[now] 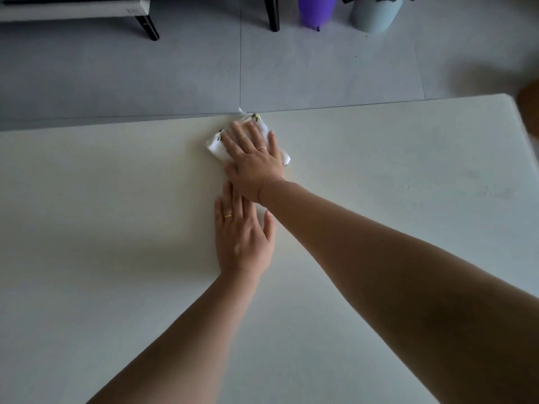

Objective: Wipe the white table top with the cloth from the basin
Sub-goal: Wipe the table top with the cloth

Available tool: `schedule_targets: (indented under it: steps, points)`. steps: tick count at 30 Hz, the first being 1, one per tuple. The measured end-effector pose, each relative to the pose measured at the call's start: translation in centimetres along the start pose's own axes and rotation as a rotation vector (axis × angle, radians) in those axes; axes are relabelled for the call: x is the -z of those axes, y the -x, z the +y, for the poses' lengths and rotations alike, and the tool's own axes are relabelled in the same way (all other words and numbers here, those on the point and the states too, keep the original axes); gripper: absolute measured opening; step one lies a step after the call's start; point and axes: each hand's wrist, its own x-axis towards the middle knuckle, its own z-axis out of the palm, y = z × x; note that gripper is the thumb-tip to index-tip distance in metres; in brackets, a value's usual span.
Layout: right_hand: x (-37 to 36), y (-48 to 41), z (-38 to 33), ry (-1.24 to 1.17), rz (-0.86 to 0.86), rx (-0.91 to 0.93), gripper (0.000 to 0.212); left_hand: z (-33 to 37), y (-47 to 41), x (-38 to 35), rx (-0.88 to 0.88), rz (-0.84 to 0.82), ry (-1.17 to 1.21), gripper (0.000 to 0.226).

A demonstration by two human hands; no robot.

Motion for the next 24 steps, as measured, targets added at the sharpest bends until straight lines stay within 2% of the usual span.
schedule_targets:
  steps: [2, 4, 9, 12, 15, 20, 24]
  points:
    - [0.3, 0.0, 1.6, 0.058, -0.009, 0.074, 0.056, 0.0, 0.0, 0.0, 0.01, -0.002, 0.006, 0.067]
    - [1.1, 0.0, 4.3, 0.061, 0.009, 0.038, 0.056, 0.1, -0.1, 0.0, 0.009, -0.006, 0.02, 0.069]
    - [4.0, 2.2, 13.8, -0.013, 0.125, -0.421, 0.06, -0.2, -0.1, -0.1, 0.002, -0.006, 0.019, 0.07]
    - [4.4, 4.8, 16.4, 0.058, 0.115, -0.534, 0.07, -0.2, -0.1, -0.1, 0.002, -0.024, -0.003, 0.072]
    - [3.4, 6.4, 14.2, 0.109, 0.086, -0.517, 0.078, 0.0, -0.1, -0.2, 0.014, -0.05, -0.039, 0.073]
    - [0.2, 13.1, 8.2, 0.037, 0.087, -0.28, 0.063, -0.1, 0.2, 0.3, -0.014, -0.113, -0.053, 0.072]
    - [-1.1, 19.6, 5.4, -0.03, 0.053, -0.212, 0.057, 0.9, 4.9, 1.4, 0.008, -0.131, 0.026, 0.069]
